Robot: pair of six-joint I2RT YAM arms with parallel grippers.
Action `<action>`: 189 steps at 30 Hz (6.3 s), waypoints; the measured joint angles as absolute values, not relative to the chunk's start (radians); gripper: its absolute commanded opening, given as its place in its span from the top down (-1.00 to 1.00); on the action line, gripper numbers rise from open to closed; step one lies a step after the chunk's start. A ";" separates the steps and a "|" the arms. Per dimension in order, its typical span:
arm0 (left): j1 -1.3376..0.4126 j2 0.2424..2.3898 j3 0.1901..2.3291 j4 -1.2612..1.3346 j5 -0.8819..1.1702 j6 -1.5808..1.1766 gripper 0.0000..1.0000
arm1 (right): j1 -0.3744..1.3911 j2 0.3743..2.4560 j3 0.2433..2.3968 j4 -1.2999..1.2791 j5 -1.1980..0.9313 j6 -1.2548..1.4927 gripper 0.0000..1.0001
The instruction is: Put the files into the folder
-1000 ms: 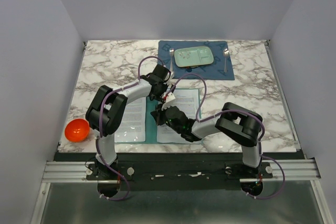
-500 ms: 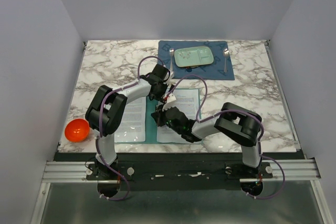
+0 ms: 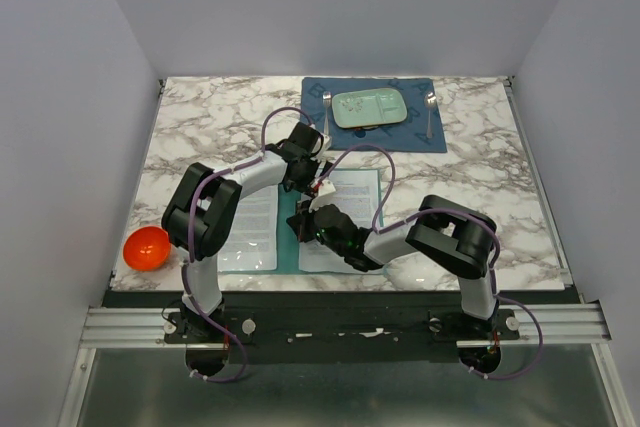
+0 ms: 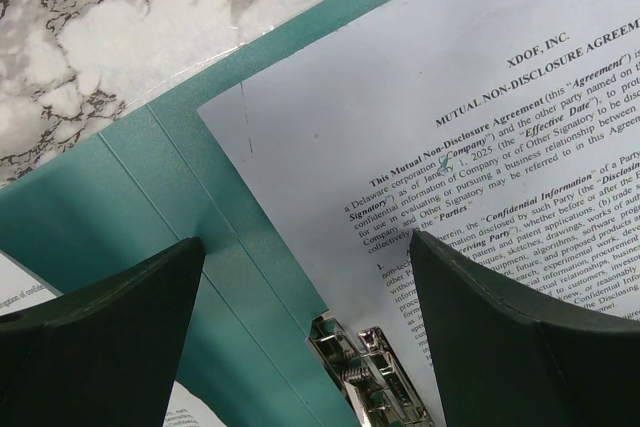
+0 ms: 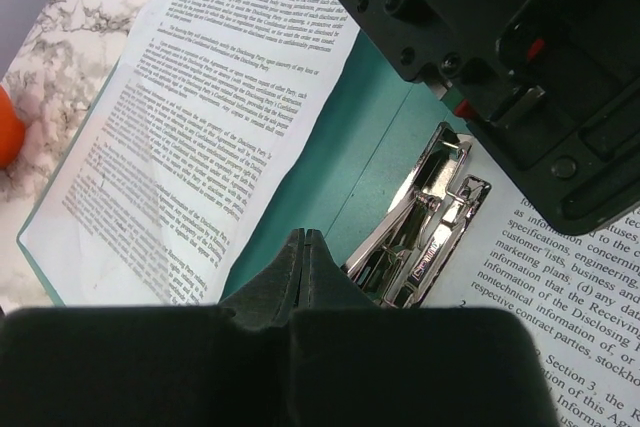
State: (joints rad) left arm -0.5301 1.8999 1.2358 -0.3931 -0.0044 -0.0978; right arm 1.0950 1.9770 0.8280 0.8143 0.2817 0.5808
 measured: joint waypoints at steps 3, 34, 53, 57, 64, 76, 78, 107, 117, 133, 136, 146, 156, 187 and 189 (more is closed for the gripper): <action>-0.530 1.900 1.235 -0.392 -0.004 -0.097 -0.82 | 1.095 1.977 0.827 0.811 0.282 0.595 0.99; -0.524 1.886 1.212 -0.378 0.009 -0.075 -0.80 | 1.073 1.999 0.813 0.810 0.257 0.686 0.99; -0.524 1.883 1.206 -0.372 0.010 -0.071 -0.79 | 1.047 2.046 0.815 0.857 0.177 0.766 0.99; -0.524 1.881 1.204 -0.369 0.010 -0.070 -0.79 | 1.038 2.062 0.815 0.885 0.159 0.788 0.99; -0.524 1.878 1.198 -0.364 0.010 -0.070 -0.78 | 1.013 2.100 0.816 0.944 0.113 0.846 0.99; -0.513 1.870 1.186 -0.357 0.016 -0.064 -0.77 | 0.980 2.147 0.809 1.036 0.057 0.976 0.99; -0.513 1.870 1.186 -0.356 0.016 -0.063 -0.77 | 0.978 2.151 0.805 1.046 0.054 0.989 0.99; -0.509 1.882 1.234 -0.434 0.020 -0.056 -0.80 | 0.968 1.985 0.876 0.714 0.044 0.836 0.12; -0.496 1.882 1.301 -0.582 0.050 -0.057 -0.83 | 0.966 1.884 0.908 0.476 0.095 0.734 0.09; -0.289 1.673 1.508 -0.805 0.204 -0.025 -0.98 | 1.023 1.893 1.338 -0.033 0.244 0.632 0.30; -0.195 1.571 1.464 -0.822 0.253 0.017 -0.98 | 1.041 1.950 1.439 -0.164 0.271 0.632 0.34; -0.011 1.374 1.171 -0.884 0.356 0.191 -0.98 | 1.070 2.117 1.637 -0.581 0.338 0.697 0.30; 0.044 1.320 1.090 -0.893 0.388 0.247 -0.98 | 1.074 2.128 1.657 -0.685 0.356 0.726 0.28; 0.053 1.293 1.023 -0.892 0.428 0.270 -0.98 | 1.072 2.223 1.766 -0.700 0.355 0.741 0.31; 0.053 1.292 1.023 -0.892 0.429 0.270 -0.98 | 1.071 2.224 1.766 -0.700 0.355 0.743 0.41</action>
